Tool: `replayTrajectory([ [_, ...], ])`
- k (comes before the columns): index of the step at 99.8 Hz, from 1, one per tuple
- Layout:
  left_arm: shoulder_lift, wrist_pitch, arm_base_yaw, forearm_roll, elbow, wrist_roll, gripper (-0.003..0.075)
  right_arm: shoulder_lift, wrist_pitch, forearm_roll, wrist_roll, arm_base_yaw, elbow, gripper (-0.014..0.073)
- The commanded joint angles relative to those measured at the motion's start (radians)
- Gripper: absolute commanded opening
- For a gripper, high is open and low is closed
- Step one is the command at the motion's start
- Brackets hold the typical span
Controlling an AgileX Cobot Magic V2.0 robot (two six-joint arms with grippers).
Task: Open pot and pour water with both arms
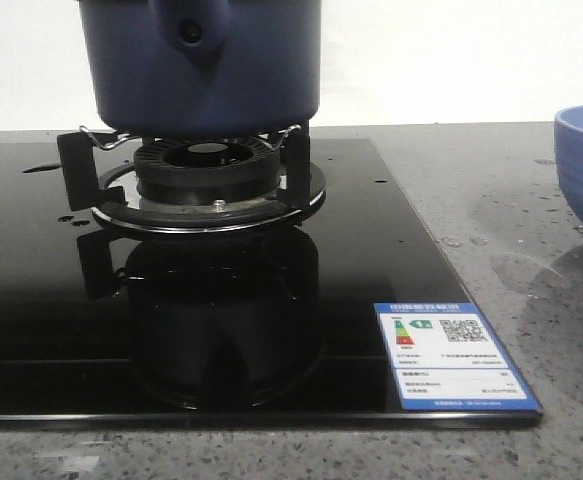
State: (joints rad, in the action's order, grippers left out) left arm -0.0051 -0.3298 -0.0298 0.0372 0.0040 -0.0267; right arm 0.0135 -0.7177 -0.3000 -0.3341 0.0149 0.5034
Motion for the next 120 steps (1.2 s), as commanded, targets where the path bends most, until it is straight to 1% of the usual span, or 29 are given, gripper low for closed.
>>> replayTrajectory([
  [1, -0.026, 0.047, -0.002, -0.012, 0.028, -0.008, -0.002, 0.006, 0.067, 0.003, -0.011, 0.0, 0.021, -0.0063],
  [6, -0.026, 0.047, -0.002, -0.012, 0.028, -0.008, -0.002, 0.006, 0.078, 0.064, -0.008, 0.0, 0.004, -0.0063],
  [9, -0.026, 0.047, -0.002, -0.012, 0.028, -0.008, -0.002, 0.006, 0.122, 0.086, 0.02, 0.0, -0.01, -0.0063],
  [12, -0.026, 0.047, -0.002, -0.012, 0.028, -0.008, -0.002, 0.006, 0.171, 0.111, 0.093, 0.0, -0.033, -0.0063],
  [18, -0.026, 0.047, -0.002, -0.012, 0.028, -0.008, -0.002, 0.006, 0.262, 0.152, 0.182, -0.002, -0.078, -0.0063],
  [28, -0.026, 0.047, -0.002, -0.012, 0.028, -0.008, -0.002, 0.006, 0.449, 0.331, 0.328, -0.016, -0.188, -0.0063],
  [33, -0.026, 0.047, -0.002, -0.012, 0.028, -0.008, -0.002, 0.006, 0.527, 0.409, 0.43, -0.034, -0.261, -0.0063],
  [38, -0.026, 0.047, -0.002, -0.012, 0.028, -0.008, -0.002, 0.006, 0.591, 0.428, 0.481, -0.058, -0.329, -0.0063],
  [52, -0.026, 0.047, -0.002, -0.012, 0.028, -0.008, -0.002, 0.006, 0.718, 0.428, 0.488, -0.118, -0.496, -0.0063],
  [60, -0.026, 0.047, -0.002, -0.012, 0.028, -0.008, -0.002, 0.008, 0.71, 0.428, 0.488, -0.132, -0.539, -0.0063],
  [63, -0.026, 0.047, -0.002, -0.012, 0.028, -0.008, -0.002, 0.012, 0.64, 0.433, 0.488, -0.134, -0.534, -0.0063],
  [86, -0.026, 0.047, -0.002, -0.012, 0.028, -0.008, -0.002, 0.014, 0.403, 0.433, 0.488, -0.143, -0.536, -0.0063],
  [120, -0.026, 0.047, -0.002, -0.012, 0.028, -0.008, -0.002, 0.014, 0.411, 0.435, 0.486, -0.141, -0.536, -0.0063],
])
